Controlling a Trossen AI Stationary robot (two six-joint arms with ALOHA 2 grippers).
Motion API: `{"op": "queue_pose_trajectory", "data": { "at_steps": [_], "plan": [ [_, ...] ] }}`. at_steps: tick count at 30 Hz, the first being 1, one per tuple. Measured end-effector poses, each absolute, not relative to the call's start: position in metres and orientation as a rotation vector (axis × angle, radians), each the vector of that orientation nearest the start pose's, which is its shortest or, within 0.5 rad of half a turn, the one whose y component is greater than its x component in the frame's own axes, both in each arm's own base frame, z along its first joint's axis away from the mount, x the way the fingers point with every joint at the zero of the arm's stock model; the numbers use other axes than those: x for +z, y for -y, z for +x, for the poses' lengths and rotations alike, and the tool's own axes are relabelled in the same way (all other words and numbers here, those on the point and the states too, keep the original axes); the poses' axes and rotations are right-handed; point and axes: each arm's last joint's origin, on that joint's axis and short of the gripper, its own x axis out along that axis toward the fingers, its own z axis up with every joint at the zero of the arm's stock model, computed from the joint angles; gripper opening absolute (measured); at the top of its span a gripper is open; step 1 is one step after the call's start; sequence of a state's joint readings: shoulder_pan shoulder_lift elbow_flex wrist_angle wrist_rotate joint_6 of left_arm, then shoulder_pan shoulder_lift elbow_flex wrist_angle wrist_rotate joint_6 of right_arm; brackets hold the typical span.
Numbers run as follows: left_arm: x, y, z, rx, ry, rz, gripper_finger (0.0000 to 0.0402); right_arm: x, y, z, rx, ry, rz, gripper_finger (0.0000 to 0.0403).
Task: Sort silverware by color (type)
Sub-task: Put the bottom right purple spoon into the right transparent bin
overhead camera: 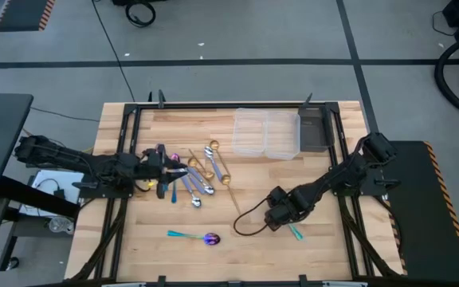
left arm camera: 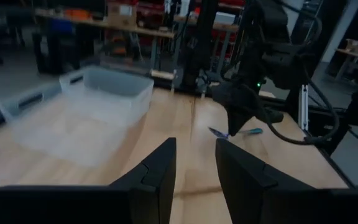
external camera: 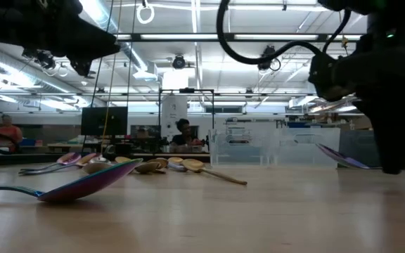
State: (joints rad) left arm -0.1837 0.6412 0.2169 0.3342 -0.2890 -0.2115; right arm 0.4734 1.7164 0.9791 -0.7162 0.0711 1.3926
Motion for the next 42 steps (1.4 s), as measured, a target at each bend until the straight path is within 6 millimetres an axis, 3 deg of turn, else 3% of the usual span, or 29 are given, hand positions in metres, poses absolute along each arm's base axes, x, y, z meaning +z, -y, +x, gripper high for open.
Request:
{"op": "queue_pose_trajectory", "data": {
  "at_steps": [11, 30, 42],
  "plan": [
    [0.195, 0.022, 0.148, 0.126, -0.189, -0.318, 0.0121, 0.151, -0.112, 0.275, -0.594, -1.282, 0.704, 0.0014],
    [0.195, 0.037, 0.145, 0.028, -0.204, -0.344, 0.0121, 0.204, -0.079, 0.322, -0.432, -1.164, 0.569, 0.0015],
    [0.195, 0.037, 0.145, 0.028, -0.208, -0.341, 0.0121, 0.211, -0.042, 0.332, -0.421, -1.147, 0.494, 0.0015]
  ]
}}
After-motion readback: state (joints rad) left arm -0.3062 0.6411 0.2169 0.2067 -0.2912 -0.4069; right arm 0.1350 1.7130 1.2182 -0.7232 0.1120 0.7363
